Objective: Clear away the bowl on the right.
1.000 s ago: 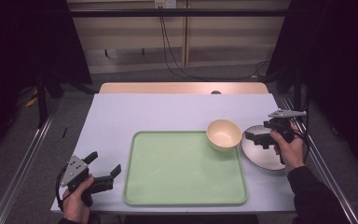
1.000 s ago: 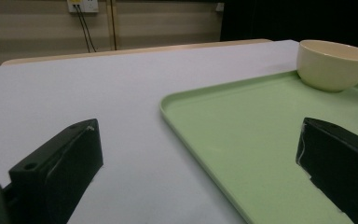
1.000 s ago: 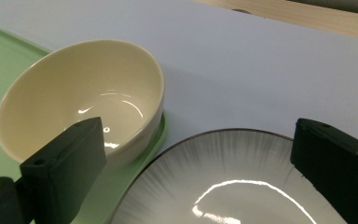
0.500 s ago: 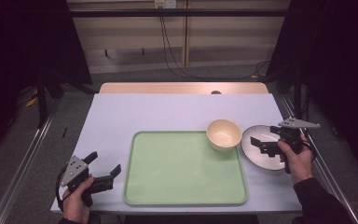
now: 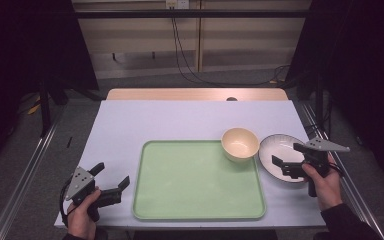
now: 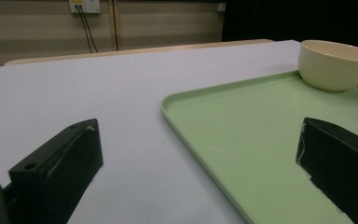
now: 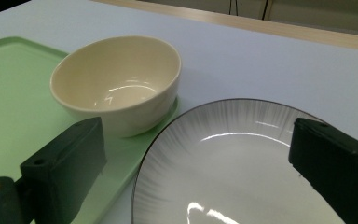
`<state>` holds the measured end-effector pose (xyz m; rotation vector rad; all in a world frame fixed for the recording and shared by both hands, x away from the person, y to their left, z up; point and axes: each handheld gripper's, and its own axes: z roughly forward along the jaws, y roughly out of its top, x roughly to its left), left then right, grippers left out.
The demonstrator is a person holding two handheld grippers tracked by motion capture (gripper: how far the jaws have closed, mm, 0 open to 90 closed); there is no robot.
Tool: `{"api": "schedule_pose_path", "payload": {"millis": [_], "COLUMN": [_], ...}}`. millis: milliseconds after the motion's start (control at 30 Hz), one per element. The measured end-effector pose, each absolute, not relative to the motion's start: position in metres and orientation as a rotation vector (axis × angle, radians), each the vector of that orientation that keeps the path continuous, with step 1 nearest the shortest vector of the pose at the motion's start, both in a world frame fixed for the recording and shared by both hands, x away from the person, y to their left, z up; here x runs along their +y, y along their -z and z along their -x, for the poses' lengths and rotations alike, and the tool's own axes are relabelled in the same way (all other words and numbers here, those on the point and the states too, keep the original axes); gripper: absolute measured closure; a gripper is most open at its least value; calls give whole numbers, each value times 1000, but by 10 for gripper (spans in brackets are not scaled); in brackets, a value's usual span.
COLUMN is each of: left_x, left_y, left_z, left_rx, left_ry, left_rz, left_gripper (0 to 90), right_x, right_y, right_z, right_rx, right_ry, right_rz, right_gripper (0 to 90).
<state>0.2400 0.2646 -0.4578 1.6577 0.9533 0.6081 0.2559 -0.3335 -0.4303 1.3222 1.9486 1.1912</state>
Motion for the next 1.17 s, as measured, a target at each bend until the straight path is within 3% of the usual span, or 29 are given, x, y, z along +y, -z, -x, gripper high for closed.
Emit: {"api": "schedule_pose_path", "payload": {"millis": [733,1167], "left_x": [265,264], "left_y": [457,457], "left_z": [-240,-241], "left_rx": [945,940], "left_ry": [-607,-596], "left_rz": [-1656,-1633], "left_gripper": [4,4], "right_x": [-335,-336], "right_y": [447,450], "right_z": [-210,-208], "right_rx": [1973,2000], "right_ry": [-1178,-1199], "right_rz": [-1256,-1245], "right_gripper": [34,25]}}
